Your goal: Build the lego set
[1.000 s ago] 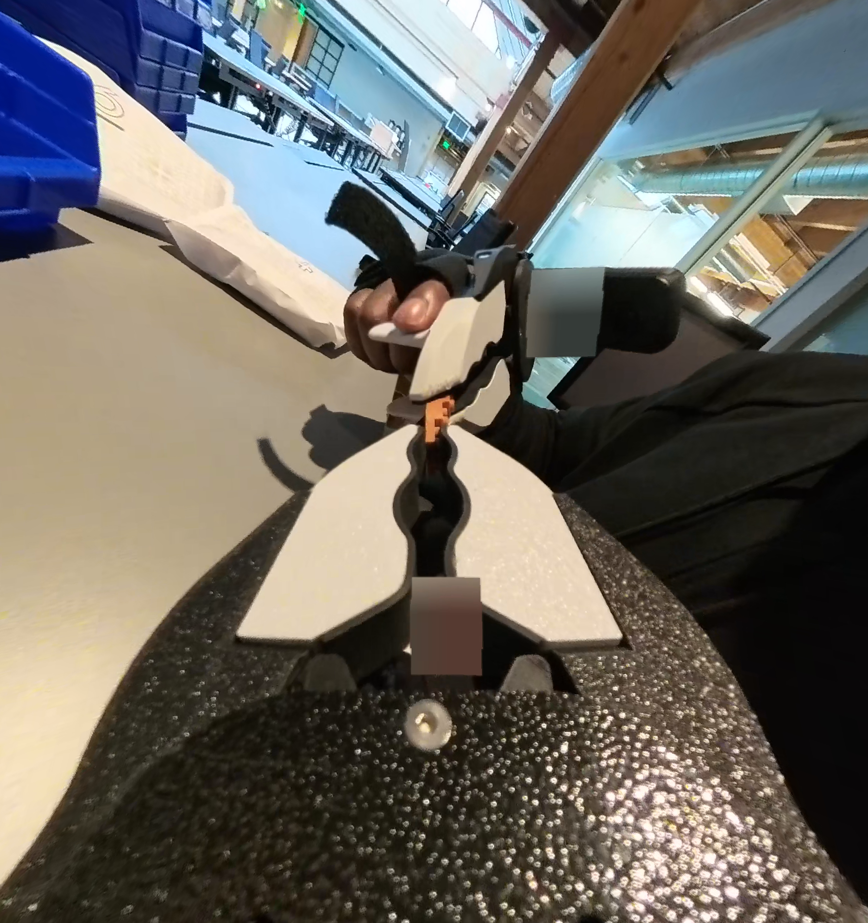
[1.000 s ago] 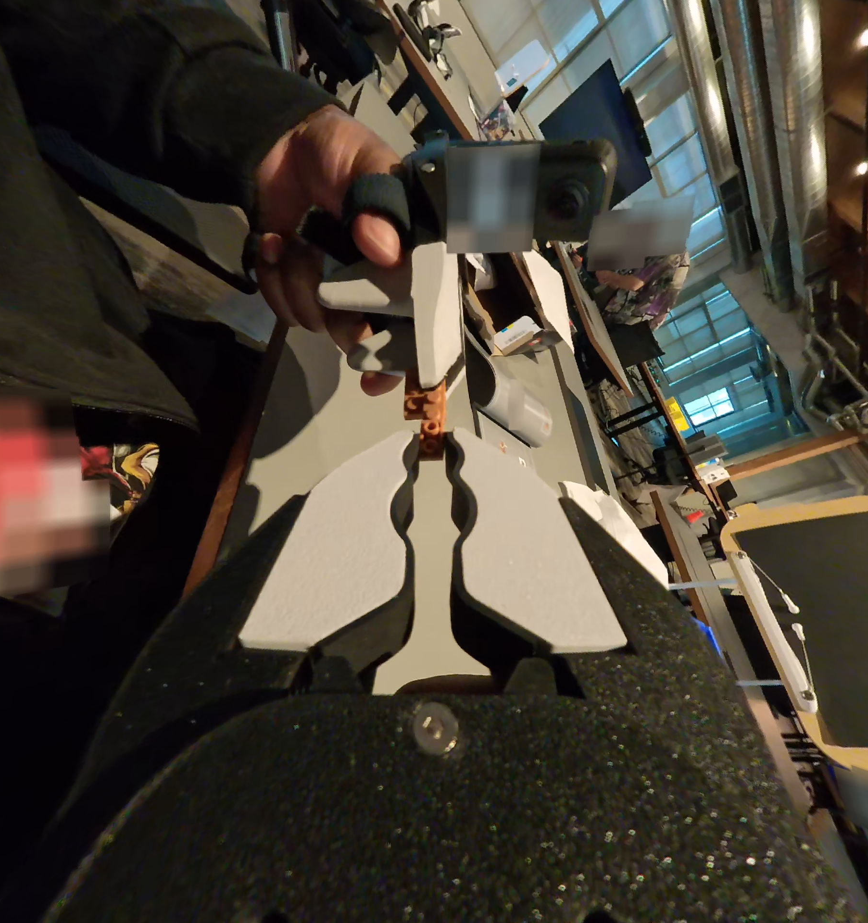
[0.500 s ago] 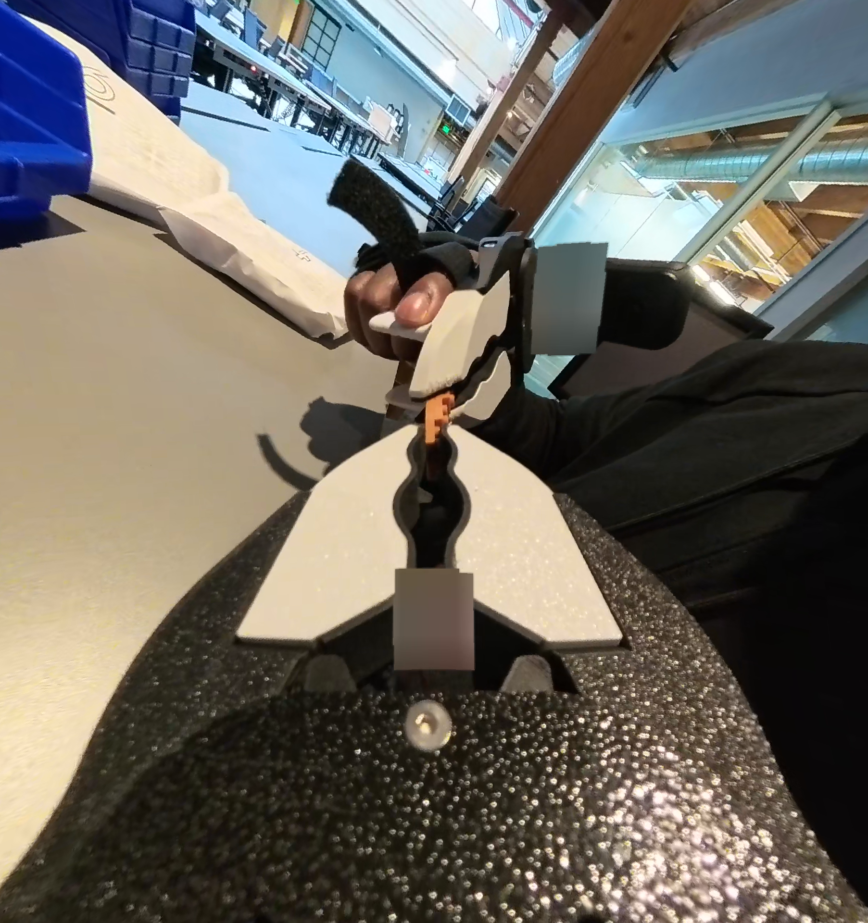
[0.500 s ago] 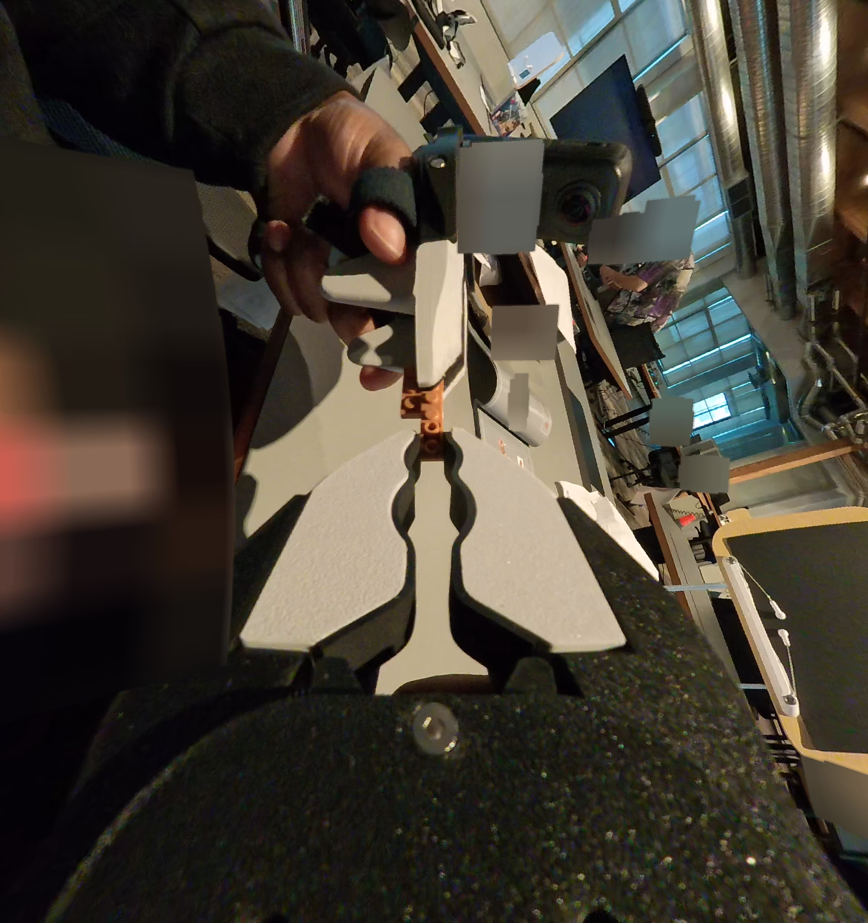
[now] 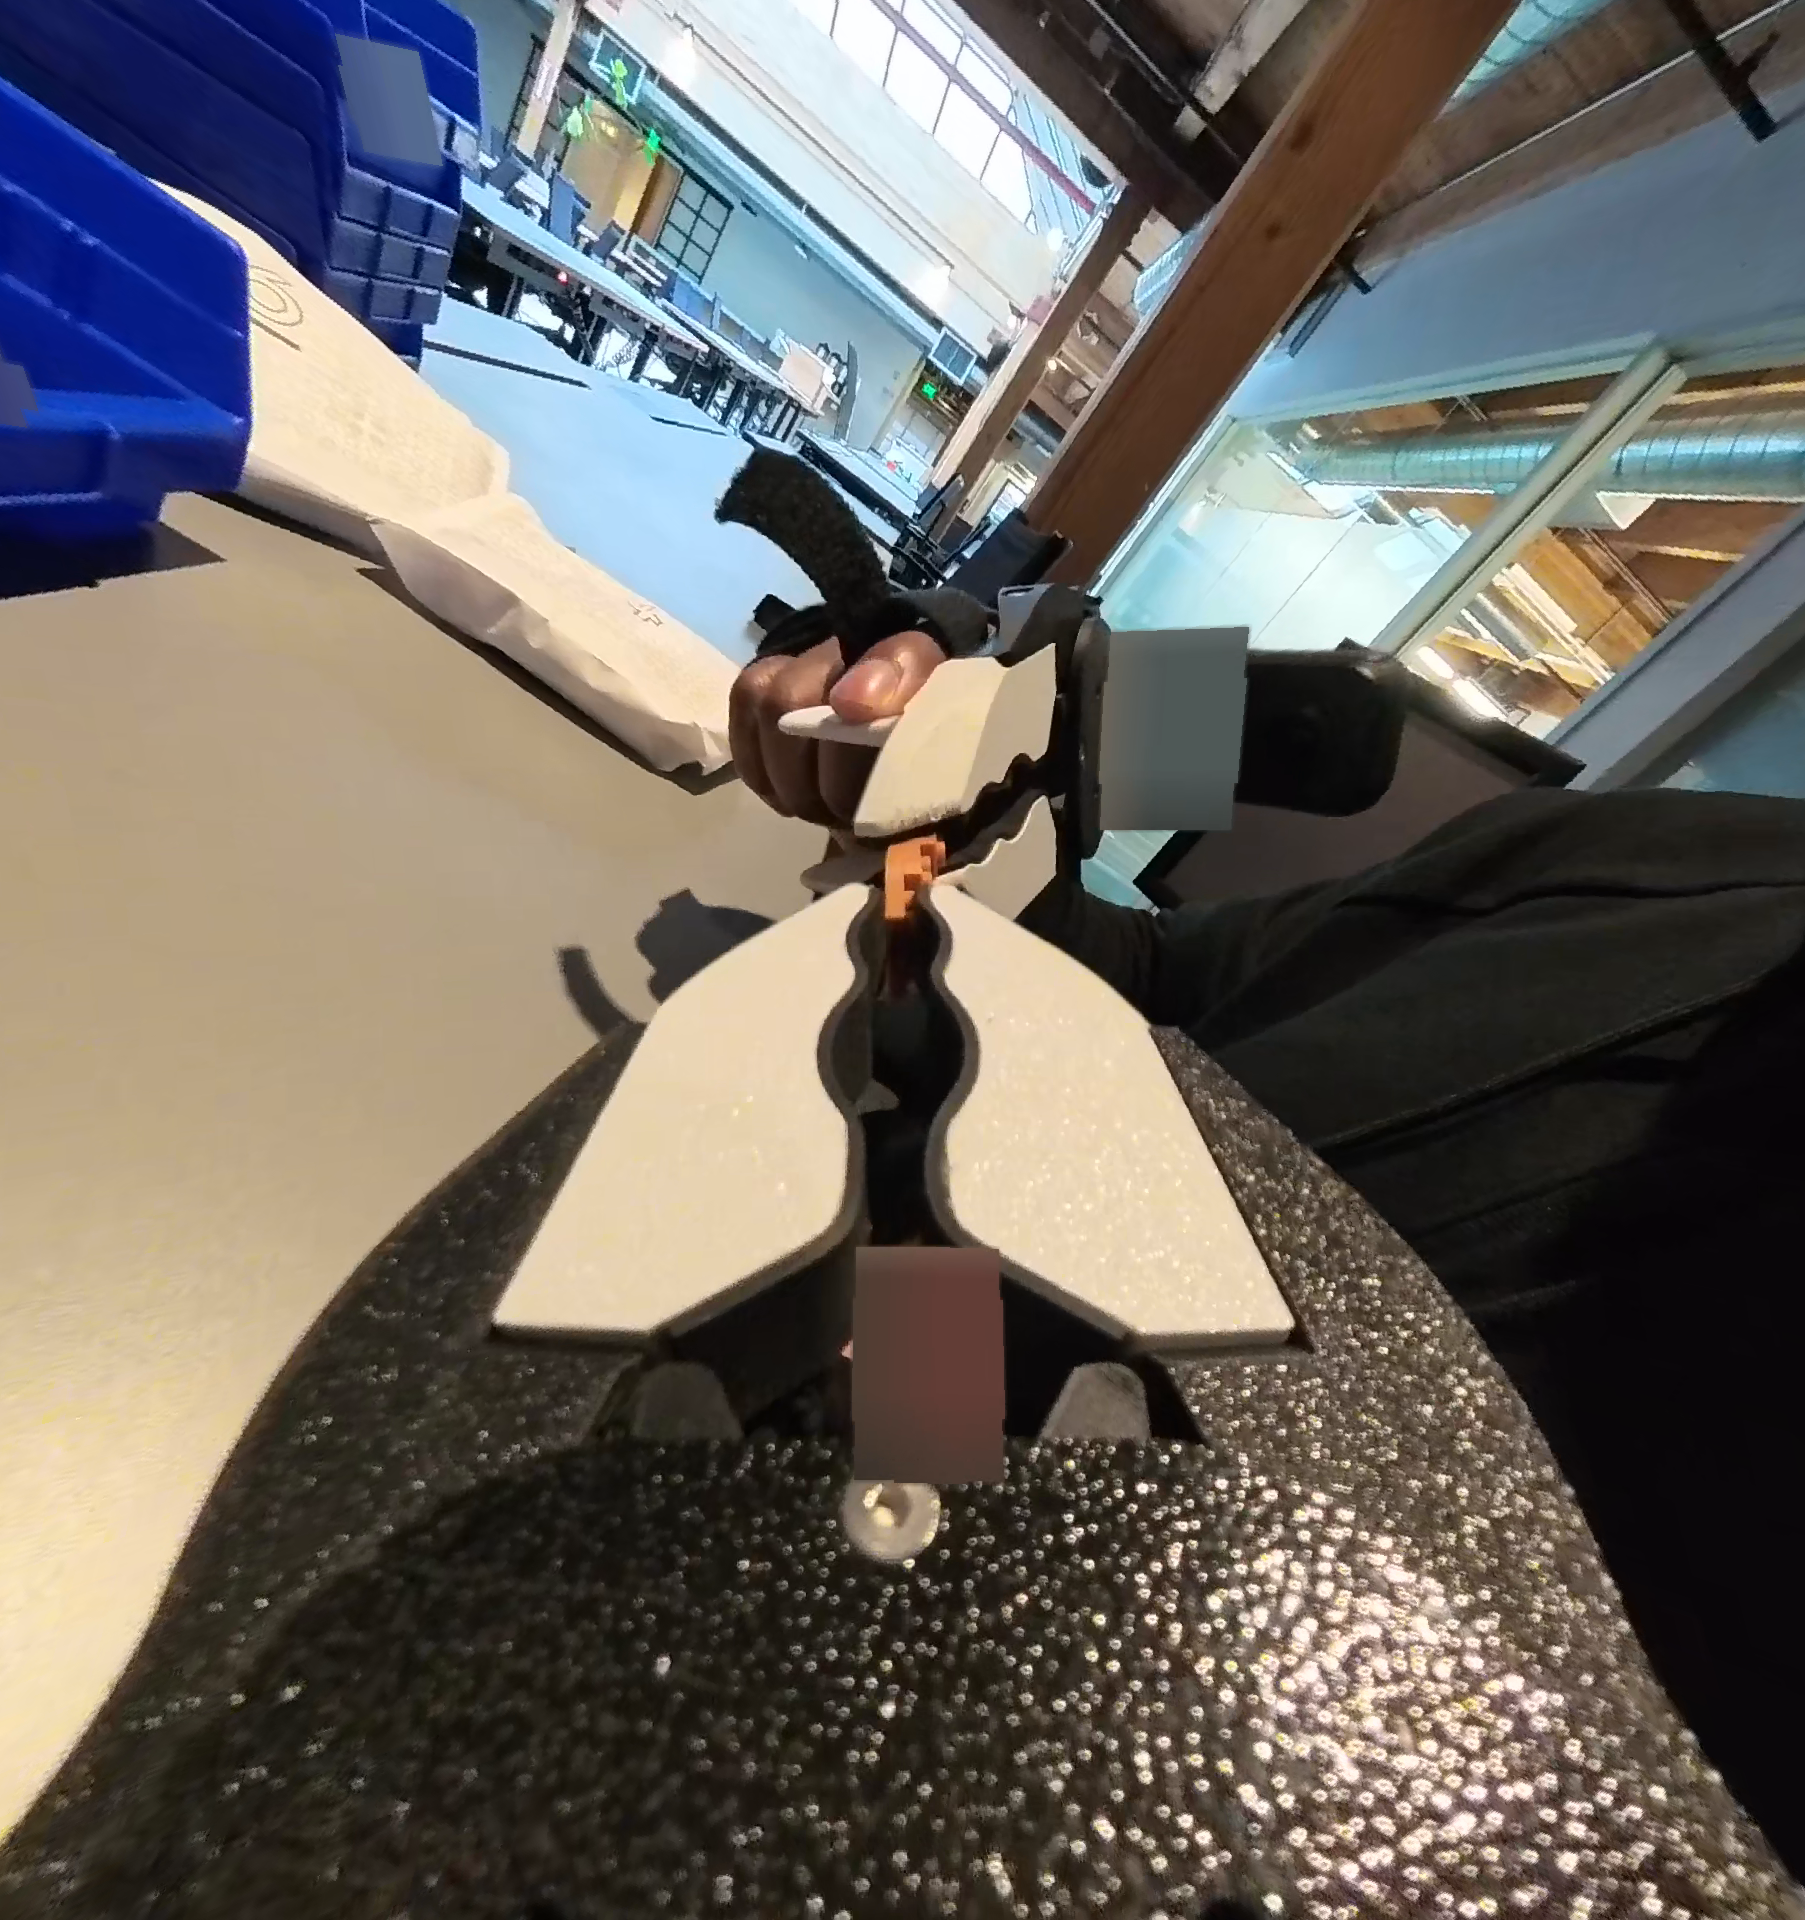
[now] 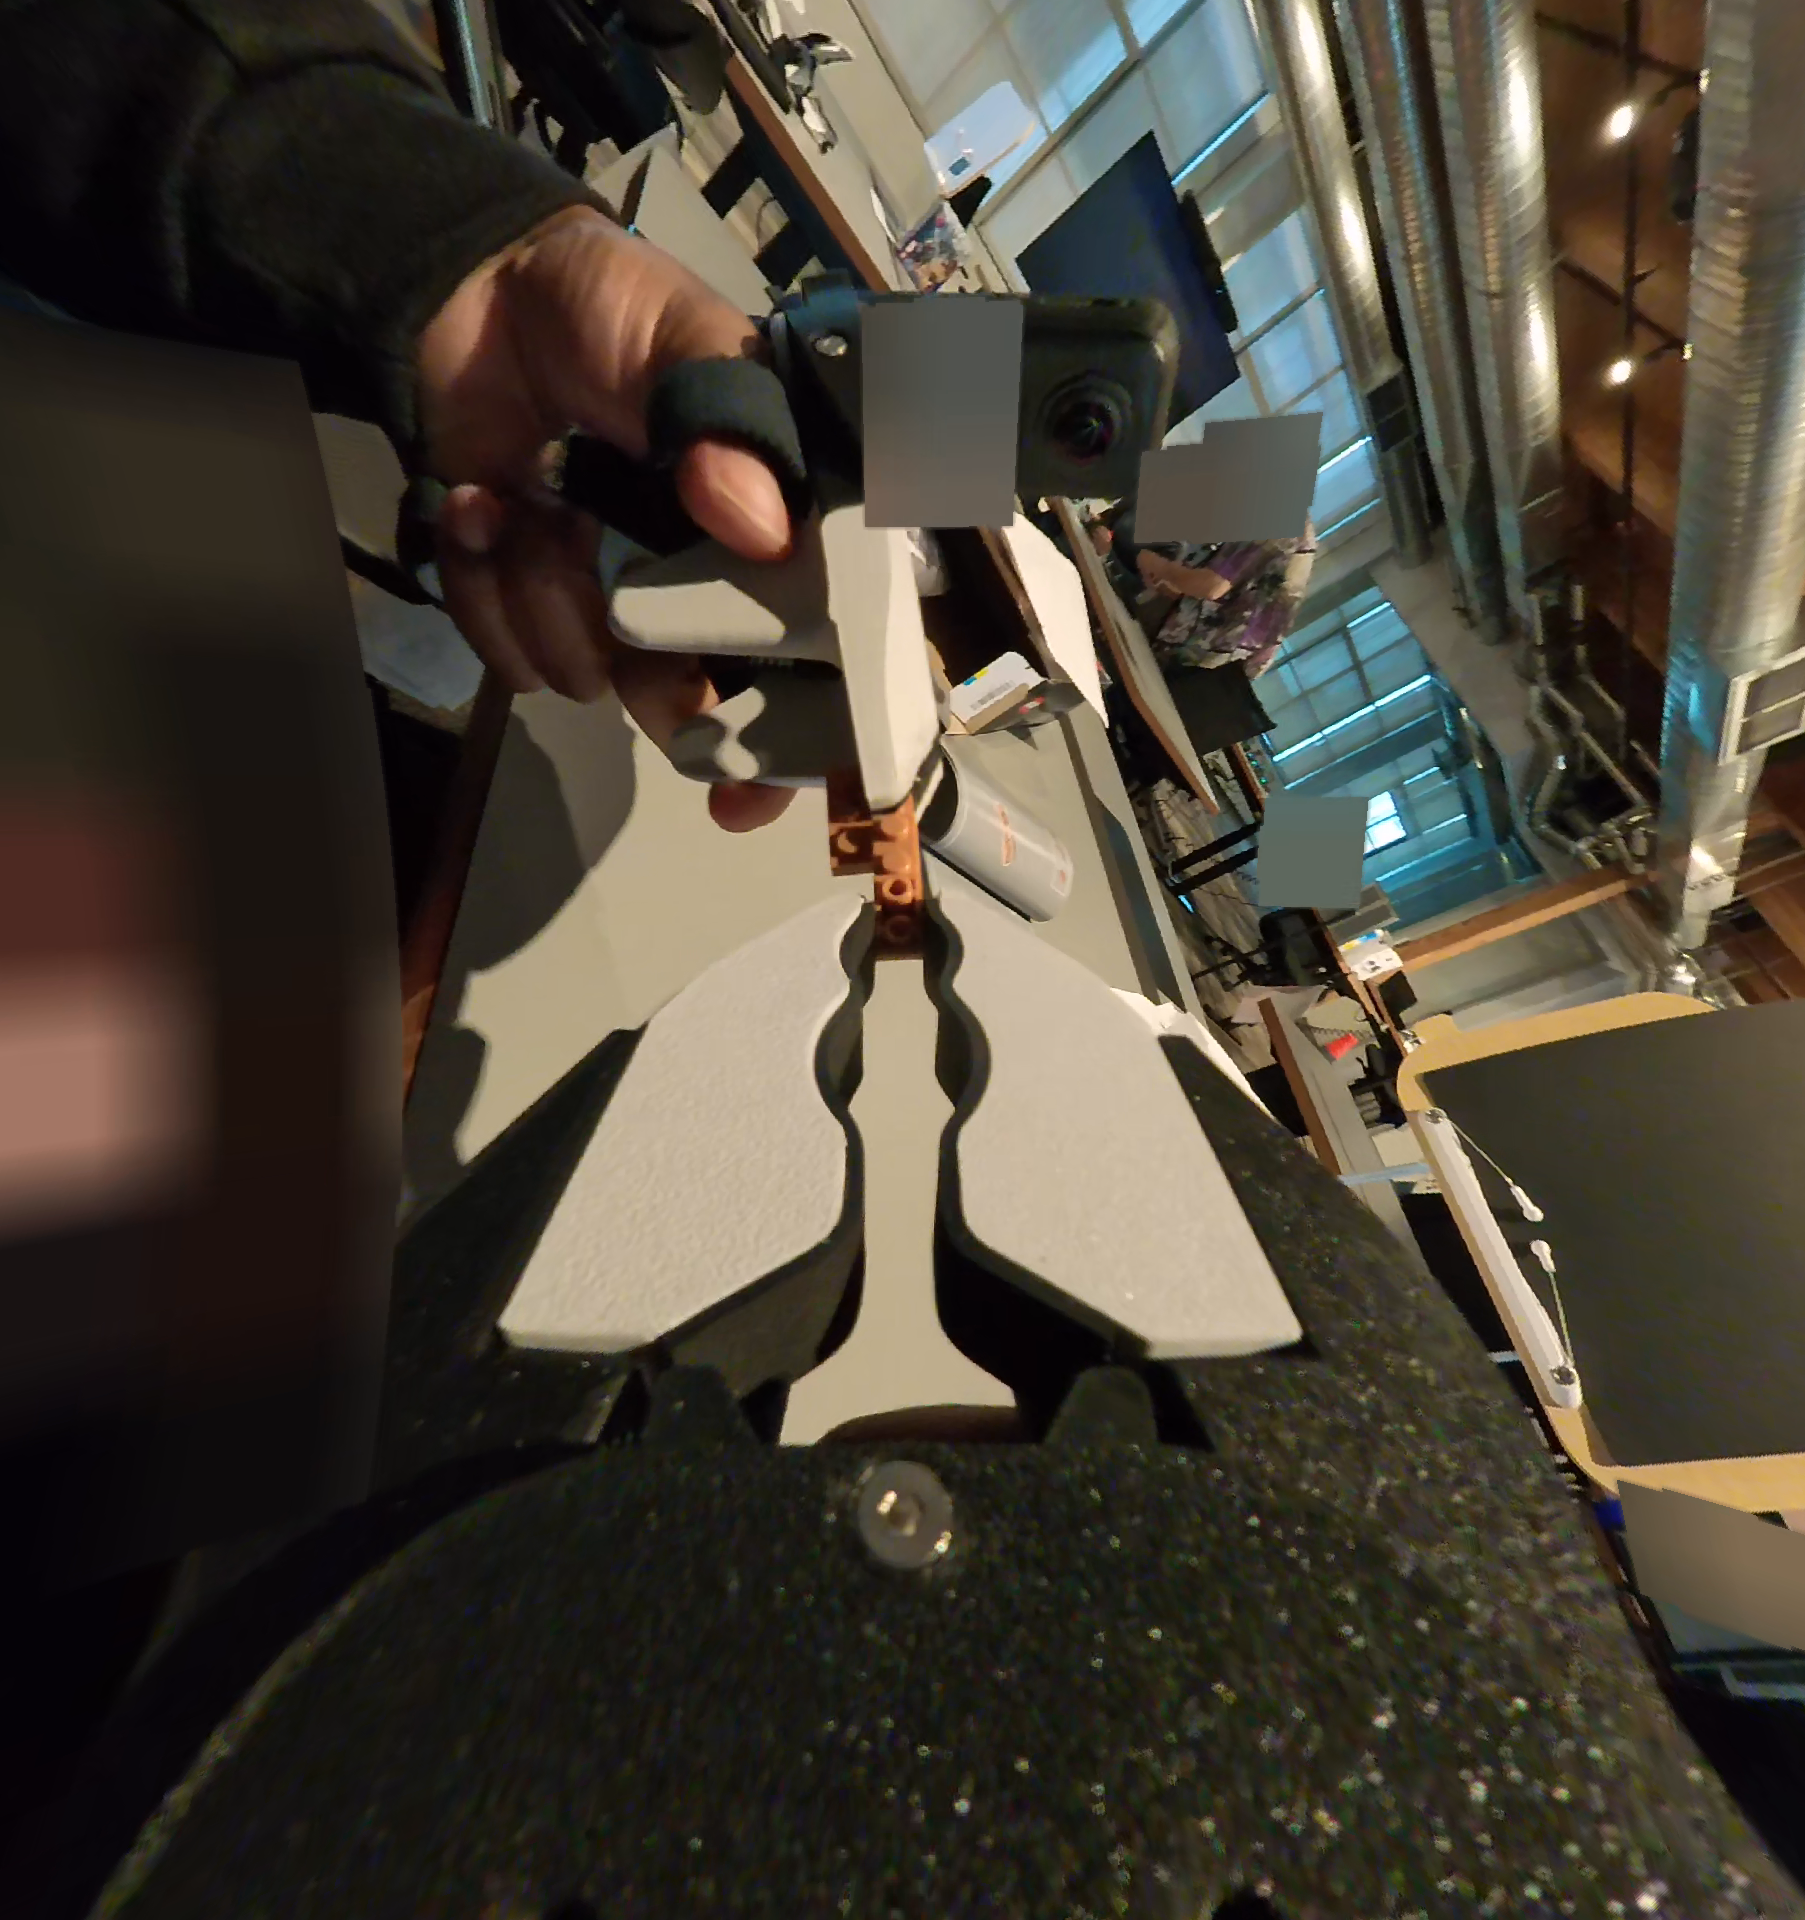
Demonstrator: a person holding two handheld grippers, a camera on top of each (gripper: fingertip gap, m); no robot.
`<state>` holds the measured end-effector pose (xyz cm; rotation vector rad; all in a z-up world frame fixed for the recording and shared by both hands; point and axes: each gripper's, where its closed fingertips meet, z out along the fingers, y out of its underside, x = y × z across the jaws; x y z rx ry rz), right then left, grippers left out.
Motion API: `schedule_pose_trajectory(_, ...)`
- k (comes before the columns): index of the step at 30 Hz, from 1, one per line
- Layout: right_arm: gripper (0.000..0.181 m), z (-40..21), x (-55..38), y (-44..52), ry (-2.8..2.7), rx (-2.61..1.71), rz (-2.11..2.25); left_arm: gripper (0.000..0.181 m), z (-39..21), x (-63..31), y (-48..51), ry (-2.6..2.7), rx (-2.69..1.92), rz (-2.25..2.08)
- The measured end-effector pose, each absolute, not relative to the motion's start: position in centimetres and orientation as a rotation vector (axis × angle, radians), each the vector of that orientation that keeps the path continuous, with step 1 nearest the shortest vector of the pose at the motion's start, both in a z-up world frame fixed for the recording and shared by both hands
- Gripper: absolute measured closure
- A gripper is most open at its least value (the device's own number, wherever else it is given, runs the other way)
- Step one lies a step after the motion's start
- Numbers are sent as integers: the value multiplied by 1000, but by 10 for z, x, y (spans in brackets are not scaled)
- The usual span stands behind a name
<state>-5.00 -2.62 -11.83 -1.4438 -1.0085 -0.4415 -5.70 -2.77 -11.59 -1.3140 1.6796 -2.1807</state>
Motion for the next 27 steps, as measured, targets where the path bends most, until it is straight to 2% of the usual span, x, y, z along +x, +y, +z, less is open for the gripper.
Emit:
schedule_pose_trajectory(25,174,-119,-60,-36,-1106,-1408,-406,177,-119,-65,-37,1809,-1231,-2142)
schedule_pose_trajectory(27,167,-121,-60,-36,-1102,-1428,-375,177,-119,-64,-37,1809,-1209,-2100)
